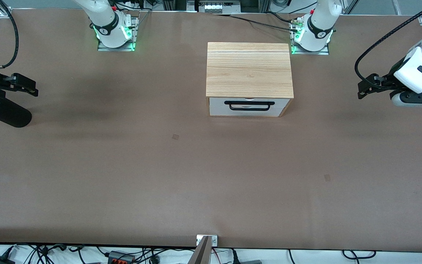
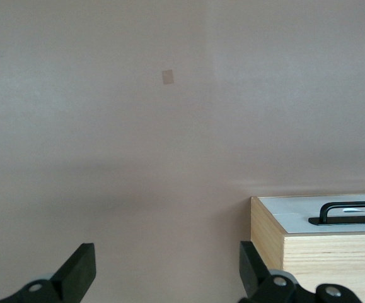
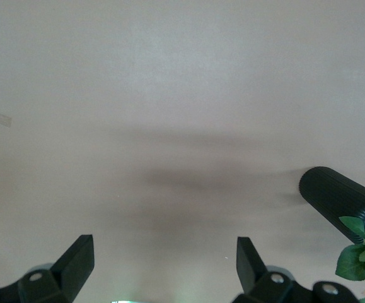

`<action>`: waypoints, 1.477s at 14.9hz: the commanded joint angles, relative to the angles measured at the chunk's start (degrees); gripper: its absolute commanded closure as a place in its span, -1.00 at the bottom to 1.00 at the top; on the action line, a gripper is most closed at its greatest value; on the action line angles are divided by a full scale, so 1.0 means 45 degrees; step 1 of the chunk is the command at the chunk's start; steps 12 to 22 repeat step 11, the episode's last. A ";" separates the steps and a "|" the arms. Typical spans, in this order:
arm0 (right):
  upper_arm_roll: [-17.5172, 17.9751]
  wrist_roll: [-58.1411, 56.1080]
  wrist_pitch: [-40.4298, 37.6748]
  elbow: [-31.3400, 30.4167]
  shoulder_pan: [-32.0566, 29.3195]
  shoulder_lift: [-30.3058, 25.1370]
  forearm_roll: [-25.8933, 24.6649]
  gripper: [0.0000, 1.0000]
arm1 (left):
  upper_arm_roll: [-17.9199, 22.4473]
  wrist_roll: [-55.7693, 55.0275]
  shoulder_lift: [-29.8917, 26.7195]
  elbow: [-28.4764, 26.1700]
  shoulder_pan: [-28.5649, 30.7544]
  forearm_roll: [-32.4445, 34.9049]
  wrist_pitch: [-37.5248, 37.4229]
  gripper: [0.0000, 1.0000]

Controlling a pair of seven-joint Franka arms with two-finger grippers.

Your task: Close drawer with both arms simultaneously

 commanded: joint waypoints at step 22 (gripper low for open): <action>0.0230 -0.0107 0.0047 -0.0206 0.0137 -0.0105 -0.0252 -1.00 | 0.0034 0.0223 0.0169 0.0462 -0.0097 0.0283 -0.0361 -1.00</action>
